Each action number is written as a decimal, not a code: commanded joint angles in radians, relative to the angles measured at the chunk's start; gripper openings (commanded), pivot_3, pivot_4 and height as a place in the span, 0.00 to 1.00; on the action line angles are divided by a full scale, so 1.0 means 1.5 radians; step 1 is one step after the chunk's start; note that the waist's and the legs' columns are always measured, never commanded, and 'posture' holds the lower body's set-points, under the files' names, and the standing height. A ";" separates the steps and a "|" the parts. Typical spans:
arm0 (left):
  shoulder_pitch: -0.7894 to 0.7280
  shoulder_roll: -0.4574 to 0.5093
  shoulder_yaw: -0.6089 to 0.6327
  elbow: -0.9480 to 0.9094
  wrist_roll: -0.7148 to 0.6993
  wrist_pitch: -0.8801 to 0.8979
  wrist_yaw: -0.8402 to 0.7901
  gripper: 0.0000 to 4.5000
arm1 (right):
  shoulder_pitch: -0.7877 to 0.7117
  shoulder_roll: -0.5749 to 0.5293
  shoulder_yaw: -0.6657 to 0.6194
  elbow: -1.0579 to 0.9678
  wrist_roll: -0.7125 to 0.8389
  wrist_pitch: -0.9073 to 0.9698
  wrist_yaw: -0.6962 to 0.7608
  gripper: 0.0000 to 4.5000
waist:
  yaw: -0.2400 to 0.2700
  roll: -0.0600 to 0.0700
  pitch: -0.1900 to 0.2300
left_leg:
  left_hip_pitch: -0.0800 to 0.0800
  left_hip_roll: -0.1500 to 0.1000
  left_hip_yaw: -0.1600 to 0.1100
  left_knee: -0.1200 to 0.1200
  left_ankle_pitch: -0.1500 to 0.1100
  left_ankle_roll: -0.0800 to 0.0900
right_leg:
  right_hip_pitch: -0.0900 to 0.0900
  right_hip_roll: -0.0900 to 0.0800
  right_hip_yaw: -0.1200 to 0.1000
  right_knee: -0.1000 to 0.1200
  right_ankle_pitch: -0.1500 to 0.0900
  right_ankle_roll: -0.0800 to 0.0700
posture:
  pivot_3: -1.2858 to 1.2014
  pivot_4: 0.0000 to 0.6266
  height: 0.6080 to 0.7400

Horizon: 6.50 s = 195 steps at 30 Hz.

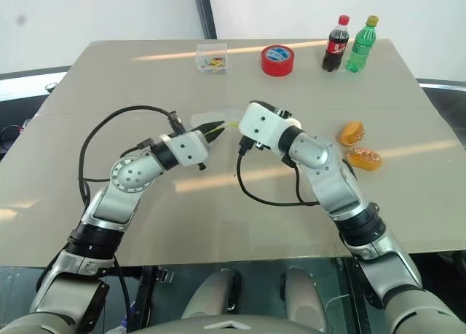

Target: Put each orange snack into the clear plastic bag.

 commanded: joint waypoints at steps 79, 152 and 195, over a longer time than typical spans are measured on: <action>0.050 0.005 0.008 -0.033 0.008 -0.104 0.026 0.00 | 0.044 0.186 -0.192 -0.013 0.369 0.316 -0.113 0.01 | -0.001 0.001 0.000 | 0.000 0.000 -0.001 0.000 0.000 0.000 | 0.000 0.000 0.000 0.000 0.000 0.000 | 0.52 0.24 1.00; -0.018 -0.056 0.037 0.081 -0.052 -0.053 0.046 0.00 | 0.168 -0.322 -0.326 0.330 0.219 0.028 0.263 0.27 | 0.018 0.000 0.001 | 0.001 0.001 0.000 0.001 0.000 0.000 | 0.003 -0.001 0.000 0.000 0.000 0.000 | 0.52 0.24 1.00; 0.065 -0.025 -0.016 -0.014 -0.070 -0.106 -0.050 0.00 | -0.006 -0.008 -0.104 0.065 0.288 0.187 0.096 0.21 | 0.014 0.001 0.001 | 0.000 0.001 -0.001 0.001 0.000 0.000 | 0.001 0.000 -0.001 0.000 0.000 0.000 | 0.52 0.24 1.00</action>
